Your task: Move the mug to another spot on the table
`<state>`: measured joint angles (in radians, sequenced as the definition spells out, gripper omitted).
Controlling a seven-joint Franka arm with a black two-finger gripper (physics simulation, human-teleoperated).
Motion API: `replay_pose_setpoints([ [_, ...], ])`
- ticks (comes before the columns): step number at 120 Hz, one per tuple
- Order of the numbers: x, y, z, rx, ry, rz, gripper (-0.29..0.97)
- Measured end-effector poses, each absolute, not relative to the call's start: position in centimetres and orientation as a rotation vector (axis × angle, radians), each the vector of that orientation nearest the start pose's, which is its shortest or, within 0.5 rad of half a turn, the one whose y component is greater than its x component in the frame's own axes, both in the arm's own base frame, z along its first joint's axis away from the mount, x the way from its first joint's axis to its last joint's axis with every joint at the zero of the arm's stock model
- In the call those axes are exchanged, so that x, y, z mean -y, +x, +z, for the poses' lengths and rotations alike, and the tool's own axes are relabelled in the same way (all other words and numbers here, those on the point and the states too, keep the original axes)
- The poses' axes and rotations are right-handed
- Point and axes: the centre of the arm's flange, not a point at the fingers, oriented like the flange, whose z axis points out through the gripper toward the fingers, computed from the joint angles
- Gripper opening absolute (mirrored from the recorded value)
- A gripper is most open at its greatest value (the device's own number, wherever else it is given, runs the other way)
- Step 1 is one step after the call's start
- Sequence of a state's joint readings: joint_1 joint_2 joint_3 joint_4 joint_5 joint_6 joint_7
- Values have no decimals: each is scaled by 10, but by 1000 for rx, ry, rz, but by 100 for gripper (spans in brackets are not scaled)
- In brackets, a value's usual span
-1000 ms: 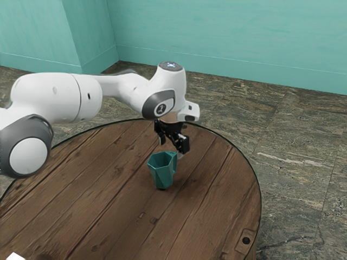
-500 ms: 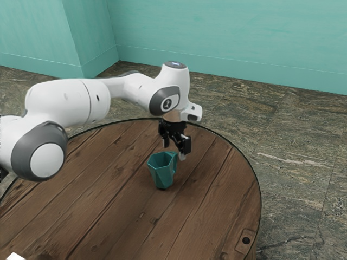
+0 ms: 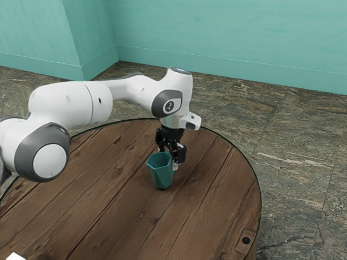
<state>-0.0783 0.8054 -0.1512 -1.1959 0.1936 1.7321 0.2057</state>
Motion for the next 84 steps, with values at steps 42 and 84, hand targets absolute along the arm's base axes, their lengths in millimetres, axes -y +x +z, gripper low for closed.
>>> replay_pose_setpoints([
  [42,116,716,287,-703,-2954,397,23],
  [84,110,715,298,-680,-2945,384,12],
])
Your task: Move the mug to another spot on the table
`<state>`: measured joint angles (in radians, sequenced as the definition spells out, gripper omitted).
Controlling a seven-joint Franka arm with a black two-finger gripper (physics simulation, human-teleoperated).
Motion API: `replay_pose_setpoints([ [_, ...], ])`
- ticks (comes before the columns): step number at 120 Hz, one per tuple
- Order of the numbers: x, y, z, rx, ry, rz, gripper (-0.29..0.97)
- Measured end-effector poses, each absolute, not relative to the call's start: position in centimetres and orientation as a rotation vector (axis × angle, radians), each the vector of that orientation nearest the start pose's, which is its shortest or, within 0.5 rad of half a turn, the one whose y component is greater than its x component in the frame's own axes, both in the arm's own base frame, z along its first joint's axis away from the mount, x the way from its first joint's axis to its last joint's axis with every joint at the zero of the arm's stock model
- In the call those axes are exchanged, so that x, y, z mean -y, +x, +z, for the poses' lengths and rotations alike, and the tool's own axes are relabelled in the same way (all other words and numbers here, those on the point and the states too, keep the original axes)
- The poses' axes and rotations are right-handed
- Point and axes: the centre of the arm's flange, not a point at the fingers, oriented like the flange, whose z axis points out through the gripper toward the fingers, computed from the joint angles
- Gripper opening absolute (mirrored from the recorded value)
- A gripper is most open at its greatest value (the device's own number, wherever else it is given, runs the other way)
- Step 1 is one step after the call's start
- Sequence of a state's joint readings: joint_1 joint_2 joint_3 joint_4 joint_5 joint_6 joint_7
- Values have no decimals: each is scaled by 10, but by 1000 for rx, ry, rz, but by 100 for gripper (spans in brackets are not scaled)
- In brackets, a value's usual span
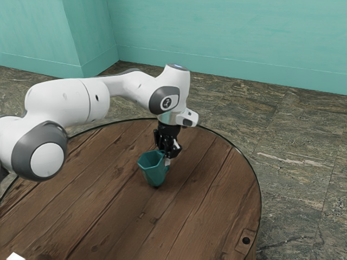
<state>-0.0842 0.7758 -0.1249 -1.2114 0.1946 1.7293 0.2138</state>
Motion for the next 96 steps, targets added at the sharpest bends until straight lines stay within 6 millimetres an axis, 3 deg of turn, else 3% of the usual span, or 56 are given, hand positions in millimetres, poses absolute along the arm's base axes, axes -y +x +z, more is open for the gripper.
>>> replay_pose_setpoints([
  [17,106,711,302,-649,-2944,437,10],
  [31,91,704,300,-567,-2958,553,7],
  [65,63,685,283,-393,-2976,766,4],
  [96,42,675,270,-289,-2955,859,2],
])
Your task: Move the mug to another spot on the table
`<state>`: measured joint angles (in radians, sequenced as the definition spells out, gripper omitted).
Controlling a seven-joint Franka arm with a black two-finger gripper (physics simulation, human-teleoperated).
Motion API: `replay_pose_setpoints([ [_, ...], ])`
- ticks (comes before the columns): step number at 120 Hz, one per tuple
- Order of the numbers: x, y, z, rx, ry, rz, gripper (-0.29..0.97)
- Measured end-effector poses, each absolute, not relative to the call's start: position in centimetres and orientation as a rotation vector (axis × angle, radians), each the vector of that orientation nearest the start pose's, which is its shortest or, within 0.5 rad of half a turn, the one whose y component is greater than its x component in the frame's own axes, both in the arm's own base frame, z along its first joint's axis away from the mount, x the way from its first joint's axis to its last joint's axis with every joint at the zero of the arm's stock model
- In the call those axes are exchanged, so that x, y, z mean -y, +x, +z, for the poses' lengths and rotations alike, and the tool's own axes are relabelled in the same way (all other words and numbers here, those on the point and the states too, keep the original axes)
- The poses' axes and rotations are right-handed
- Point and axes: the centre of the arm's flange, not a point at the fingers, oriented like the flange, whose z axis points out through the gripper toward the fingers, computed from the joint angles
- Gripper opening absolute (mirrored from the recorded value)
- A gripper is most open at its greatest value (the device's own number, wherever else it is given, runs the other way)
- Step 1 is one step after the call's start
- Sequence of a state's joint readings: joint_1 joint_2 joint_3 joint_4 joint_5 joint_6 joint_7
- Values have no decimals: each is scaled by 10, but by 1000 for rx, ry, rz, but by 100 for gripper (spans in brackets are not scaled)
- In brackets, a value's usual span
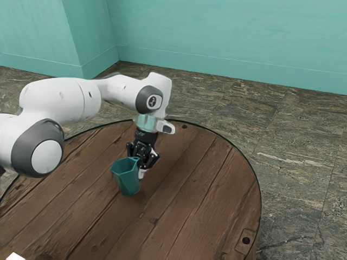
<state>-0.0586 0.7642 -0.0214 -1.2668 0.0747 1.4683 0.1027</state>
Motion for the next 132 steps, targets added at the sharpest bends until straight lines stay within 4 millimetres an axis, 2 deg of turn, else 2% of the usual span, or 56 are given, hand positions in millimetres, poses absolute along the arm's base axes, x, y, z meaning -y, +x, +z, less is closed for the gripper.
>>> replay_pose_setpoints([
  [23,22,666,256,-210,-2938,924,5],
  [69,18,658,247,-148,-2932,958,6],
  [82,19,657,246,-129,-2939,958,30],
  [95,19,656,245,-113,-2941,958,45],
  [111,19,659,250,-98,-2945,937,56],
  [132,16,672,260,-80,-2974,825,63],
])
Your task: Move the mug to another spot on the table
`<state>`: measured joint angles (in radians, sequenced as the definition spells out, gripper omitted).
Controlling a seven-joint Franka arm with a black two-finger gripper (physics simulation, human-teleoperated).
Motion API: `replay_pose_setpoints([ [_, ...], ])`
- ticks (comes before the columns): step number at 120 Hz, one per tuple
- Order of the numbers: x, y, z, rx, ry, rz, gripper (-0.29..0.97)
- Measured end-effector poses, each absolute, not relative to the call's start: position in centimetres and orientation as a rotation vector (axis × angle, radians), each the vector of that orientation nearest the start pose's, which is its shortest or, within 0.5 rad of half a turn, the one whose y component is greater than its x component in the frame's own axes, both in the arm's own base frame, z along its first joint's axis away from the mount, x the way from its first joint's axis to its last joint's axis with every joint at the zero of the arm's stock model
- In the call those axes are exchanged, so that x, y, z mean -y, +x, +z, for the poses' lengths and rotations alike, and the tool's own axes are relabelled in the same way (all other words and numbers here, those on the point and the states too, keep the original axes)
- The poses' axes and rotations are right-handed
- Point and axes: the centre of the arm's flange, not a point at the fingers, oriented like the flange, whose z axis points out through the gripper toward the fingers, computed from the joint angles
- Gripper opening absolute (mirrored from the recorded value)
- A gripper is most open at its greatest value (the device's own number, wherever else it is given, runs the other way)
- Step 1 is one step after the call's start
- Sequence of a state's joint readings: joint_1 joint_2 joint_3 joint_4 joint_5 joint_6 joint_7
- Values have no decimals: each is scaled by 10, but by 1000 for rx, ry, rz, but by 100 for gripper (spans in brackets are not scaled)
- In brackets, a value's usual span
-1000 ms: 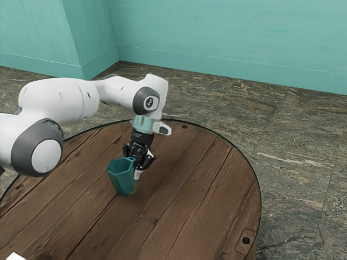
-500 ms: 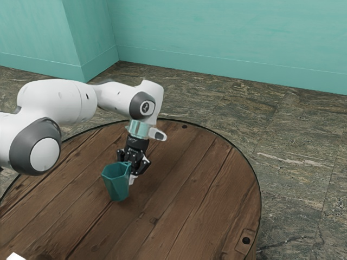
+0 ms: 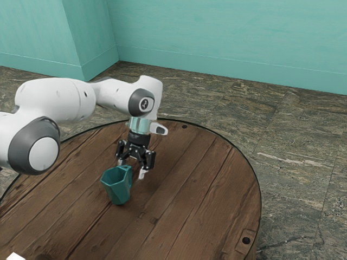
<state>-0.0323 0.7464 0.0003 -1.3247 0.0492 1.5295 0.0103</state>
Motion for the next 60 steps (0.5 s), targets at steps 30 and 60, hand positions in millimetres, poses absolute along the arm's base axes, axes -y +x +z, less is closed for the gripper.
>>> replay_pose_setpoints([
  [30,5,688,340,-39,-3037,532,66],
  [60,-7,649,479,-22,-3029,192,67],
])
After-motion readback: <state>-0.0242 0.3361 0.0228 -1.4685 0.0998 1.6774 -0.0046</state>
